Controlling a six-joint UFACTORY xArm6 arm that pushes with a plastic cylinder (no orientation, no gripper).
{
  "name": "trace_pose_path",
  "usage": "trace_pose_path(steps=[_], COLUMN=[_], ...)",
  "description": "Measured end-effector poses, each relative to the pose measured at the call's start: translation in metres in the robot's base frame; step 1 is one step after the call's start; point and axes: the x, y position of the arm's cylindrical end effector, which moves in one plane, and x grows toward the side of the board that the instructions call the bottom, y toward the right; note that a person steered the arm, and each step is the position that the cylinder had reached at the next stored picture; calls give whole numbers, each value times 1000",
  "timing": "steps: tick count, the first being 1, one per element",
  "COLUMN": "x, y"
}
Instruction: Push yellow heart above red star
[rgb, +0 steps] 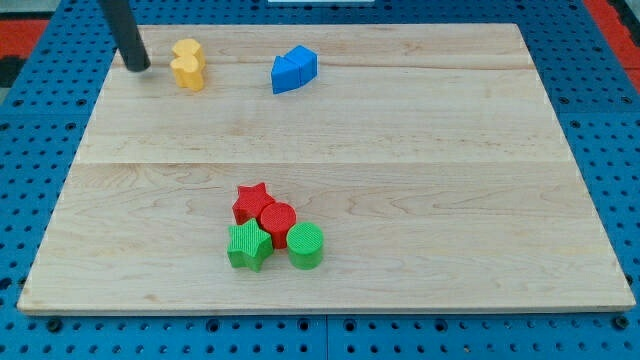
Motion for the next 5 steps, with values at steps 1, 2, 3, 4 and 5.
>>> trace_pose_path(steps=[1,2,3,4,5], x=[-18,12,54,67,89], y=[25,43,64,92,141])
